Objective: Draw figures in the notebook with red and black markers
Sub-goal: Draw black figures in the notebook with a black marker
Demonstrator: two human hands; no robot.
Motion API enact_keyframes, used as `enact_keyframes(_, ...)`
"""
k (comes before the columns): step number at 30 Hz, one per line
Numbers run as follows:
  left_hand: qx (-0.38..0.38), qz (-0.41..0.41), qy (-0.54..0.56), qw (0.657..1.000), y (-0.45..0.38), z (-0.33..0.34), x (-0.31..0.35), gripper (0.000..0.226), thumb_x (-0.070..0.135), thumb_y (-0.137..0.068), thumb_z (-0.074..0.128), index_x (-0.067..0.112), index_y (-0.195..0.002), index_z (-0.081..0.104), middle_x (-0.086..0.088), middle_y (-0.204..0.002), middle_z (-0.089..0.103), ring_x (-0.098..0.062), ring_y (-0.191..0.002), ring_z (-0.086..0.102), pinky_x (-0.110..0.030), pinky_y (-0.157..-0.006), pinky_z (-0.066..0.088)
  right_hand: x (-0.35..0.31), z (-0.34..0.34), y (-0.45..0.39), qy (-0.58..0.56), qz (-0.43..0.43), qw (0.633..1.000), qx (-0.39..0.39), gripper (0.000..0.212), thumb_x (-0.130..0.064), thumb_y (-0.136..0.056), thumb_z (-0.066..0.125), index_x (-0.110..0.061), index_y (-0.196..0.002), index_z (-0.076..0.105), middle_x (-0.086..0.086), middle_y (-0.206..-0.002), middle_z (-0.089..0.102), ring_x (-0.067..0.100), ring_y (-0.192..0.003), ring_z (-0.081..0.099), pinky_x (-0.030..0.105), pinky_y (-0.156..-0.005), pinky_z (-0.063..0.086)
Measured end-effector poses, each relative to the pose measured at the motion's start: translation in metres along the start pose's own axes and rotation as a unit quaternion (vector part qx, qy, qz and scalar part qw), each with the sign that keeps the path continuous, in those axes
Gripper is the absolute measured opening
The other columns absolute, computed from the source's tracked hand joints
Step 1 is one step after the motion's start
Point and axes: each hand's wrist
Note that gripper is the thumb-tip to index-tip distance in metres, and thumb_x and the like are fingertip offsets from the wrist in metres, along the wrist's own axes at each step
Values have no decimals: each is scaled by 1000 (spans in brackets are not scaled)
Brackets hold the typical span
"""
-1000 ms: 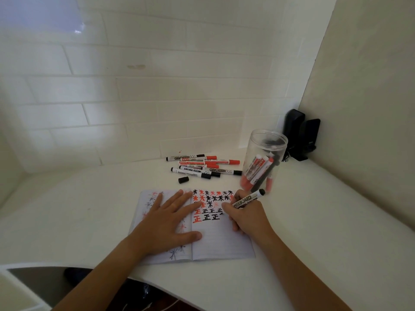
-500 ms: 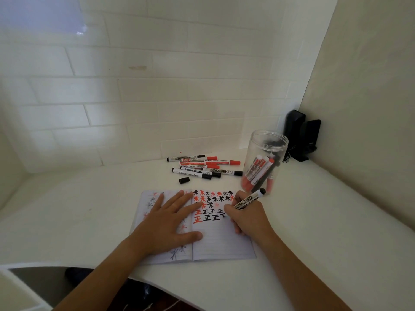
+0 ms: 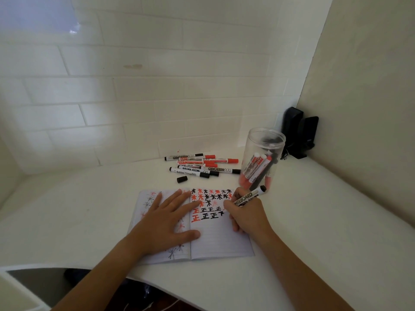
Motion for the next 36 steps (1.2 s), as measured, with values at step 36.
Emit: enact_keyframes(36, -3, 4, -3, 1000, -1, 2, -1, 72, 88, -87, 15, 60, -151, -3, 28, -161, -17, 4, -146, -25, -44, -123, -16, 5, 2, -7, 26, 9, 999, -26, 21, -15, -86, 62, -15, -76, 43, 9, -61, 51, 18, -32, 47, 33, -44, 44)
Point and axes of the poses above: each hand's wrist, its own y-axis away from the middle knuckle, its own z-axis out of the palm, x = y × z
